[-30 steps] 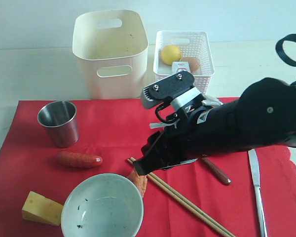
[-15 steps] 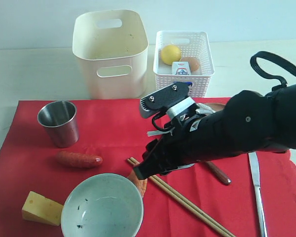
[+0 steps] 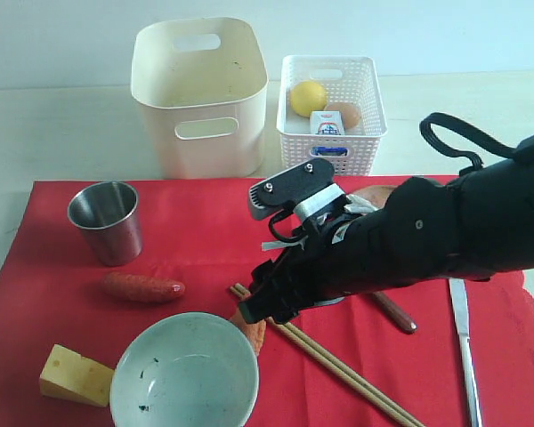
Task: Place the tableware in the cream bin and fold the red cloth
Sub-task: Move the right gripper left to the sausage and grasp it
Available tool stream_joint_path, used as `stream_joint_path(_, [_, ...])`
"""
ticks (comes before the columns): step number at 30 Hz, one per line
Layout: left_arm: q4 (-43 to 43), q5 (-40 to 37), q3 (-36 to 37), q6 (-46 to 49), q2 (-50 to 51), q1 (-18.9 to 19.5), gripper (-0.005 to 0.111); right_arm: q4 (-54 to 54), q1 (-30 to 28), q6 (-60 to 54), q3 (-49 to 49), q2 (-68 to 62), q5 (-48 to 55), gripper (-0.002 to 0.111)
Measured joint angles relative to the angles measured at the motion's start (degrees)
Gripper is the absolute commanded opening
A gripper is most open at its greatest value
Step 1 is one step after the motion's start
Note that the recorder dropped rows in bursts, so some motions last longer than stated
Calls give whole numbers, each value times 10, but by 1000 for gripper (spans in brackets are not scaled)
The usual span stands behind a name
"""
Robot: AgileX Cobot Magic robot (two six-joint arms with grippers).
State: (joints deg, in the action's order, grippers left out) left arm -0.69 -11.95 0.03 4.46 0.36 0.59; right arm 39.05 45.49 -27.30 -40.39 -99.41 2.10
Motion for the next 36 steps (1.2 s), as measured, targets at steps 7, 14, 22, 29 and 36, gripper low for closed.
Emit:
stream_joint_path(7, [0, 0, 0, 0, 0, 0, 0, 0, 0, 0, -10, 0, 0, 65])
stream_joint_path(14, [0, 0, 0, 0, 0, 0, 0, 0, 0, -5, -10, 14, 4, 64])
stream_joint_path(22, [0, 0, 0, 0, 0, 0, 0, 0, 3, -6, -18, 18, 40, 64])
stream_joint_path(29, [0, 0, 0, 0, 0, 0, 0, 0, 4, -27, -66, -14, 65, 64])
stream_joint_path(36, [0, 0, 0, 0, 0, 0, 0, 0, 4, -84, -161, -51, 129, 64])
